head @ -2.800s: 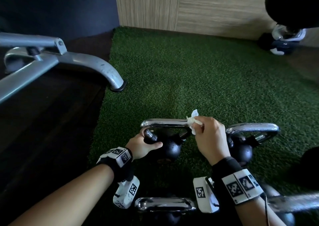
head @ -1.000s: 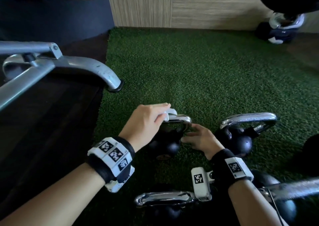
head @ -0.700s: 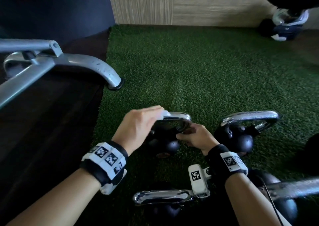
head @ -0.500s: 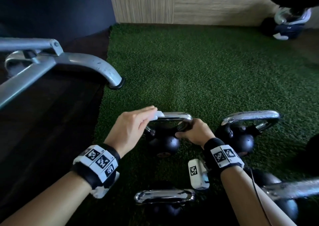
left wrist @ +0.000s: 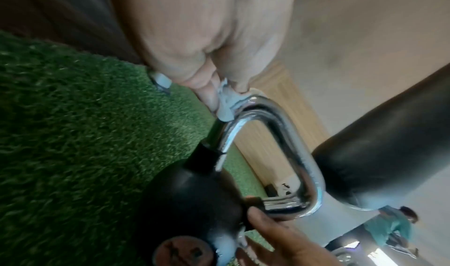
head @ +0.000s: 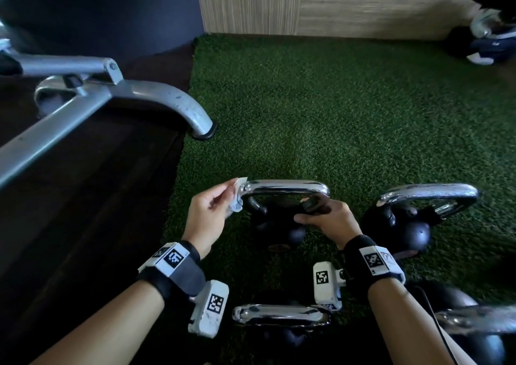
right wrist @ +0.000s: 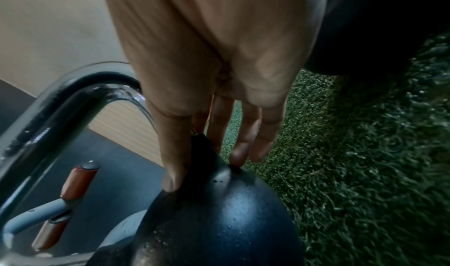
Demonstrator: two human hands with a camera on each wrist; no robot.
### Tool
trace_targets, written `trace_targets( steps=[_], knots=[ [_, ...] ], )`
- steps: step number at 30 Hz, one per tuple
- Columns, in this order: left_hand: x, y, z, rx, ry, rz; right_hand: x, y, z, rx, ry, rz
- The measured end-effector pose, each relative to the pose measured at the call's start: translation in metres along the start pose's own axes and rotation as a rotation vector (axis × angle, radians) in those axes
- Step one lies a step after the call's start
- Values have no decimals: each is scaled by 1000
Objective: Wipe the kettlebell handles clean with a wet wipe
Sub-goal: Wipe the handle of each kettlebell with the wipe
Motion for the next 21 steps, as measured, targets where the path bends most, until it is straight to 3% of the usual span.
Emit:
trace_targets(
  steps=[2, 7, 11, 16, 21],
  knots=[
    [17, -4, 3, 3, -103, -129, -1, -2, 0, 0, 0, -7],
    [27, -12, 6, -50, -203, -143, -1, -5, -1, 12, 23, -14],
    [46, -11, 15, 44, -190, -241, -2, -6, -1, -8, 2, -32],
    [38, -10, 15, 207, -23, -158, 3, -12, -1, -8, 11, -52],
    [18, -5, 13, 50, 228, -29, 7, -9, -4, -15, -85, -90]
  ],
)
Point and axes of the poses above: each hand's wrist, its own y-axis towards the middle knuckle, its own z-axis out of the palm, x = y × z, the point moved 8 cm from there along y, towards the middle knuckle
